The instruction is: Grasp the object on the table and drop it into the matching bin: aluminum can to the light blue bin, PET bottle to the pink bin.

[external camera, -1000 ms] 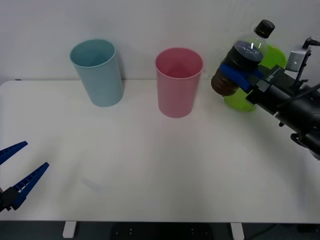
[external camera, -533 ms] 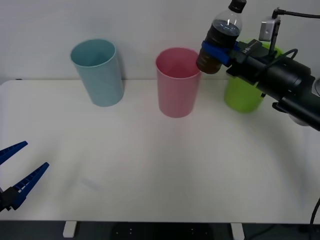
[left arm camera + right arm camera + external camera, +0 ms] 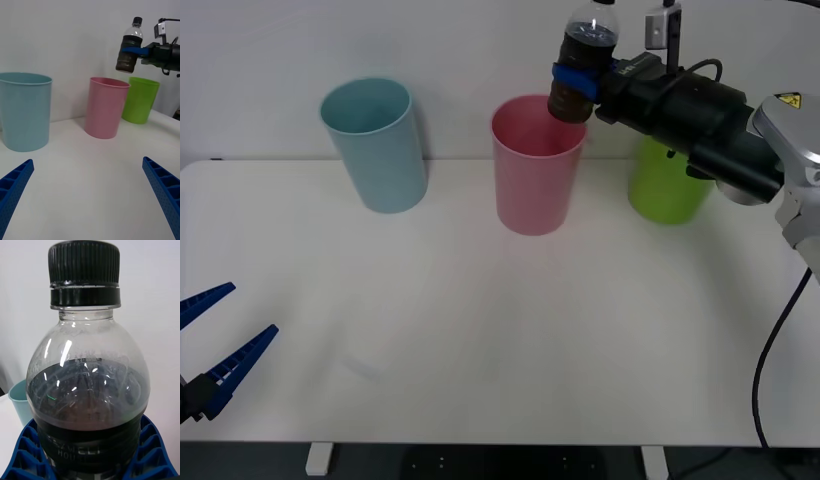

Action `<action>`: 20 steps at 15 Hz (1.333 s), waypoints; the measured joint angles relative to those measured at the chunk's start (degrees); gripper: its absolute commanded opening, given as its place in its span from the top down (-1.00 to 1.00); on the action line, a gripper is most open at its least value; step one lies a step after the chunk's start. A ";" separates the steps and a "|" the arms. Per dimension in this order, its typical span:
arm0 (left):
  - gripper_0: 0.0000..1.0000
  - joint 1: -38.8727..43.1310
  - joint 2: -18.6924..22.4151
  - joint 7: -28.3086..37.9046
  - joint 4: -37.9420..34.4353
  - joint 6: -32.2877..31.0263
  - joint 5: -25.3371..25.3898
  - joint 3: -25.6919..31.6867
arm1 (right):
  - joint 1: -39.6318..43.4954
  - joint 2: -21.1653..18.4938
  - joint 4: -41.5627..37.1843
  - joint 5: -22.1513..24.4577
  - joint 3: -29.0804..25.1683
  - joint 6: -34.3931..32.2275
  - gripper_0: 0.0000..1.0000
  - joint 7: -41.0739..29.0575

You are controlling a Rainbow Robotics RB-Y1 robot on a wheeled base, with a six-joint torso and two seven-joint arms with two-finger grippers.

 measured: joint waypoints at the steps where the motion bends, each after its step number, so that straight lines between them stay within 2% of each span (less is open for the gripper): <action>1: -1.00 0.00 0.00 0.00 0.00 0.00 0.00 0.00 | -1.30 0.66 1.76 0.04 0.43 0.00 1.00 0.62; 6: -1.00 0.00 0.00 0.00 0.00 0.00 0.00 0.00 | -6.45 4.50 8.90 1.50 1.35 0.98 1.00 3.46; 10: -1.00 0.00 0.00 0.00 0.00 0.00 0.00 0.00 | -6.83 5.84 9.28 2.30 1.49 2.68 0.91 4.84; 11: -1.00 0.00 0.00 0.00 0.00 0.00 0.00 0.00 | -6.83 5.83 9.28 2.30 1.50 2.70 0.54 5.07; 12: -1.00 0.00 0.00 0.00 0.00 0.00 0.00 0.00 | -6.86 5.87 9.28 2.31 1.50 2.70 -0.40 5.20; 13: -1.00 0.00 0.00 0.00 0.00 0.00 0.00 0.00 | -6.84 5.86 9.28 2.31 1.50 2.71 -1.00 5.22; 20: -1.00 0.00 0.00 0.00 0.00 0.00 0.00 0.00 | -6.82 5.60 9.28 2.05 1.43 2.62 -1.00 5.69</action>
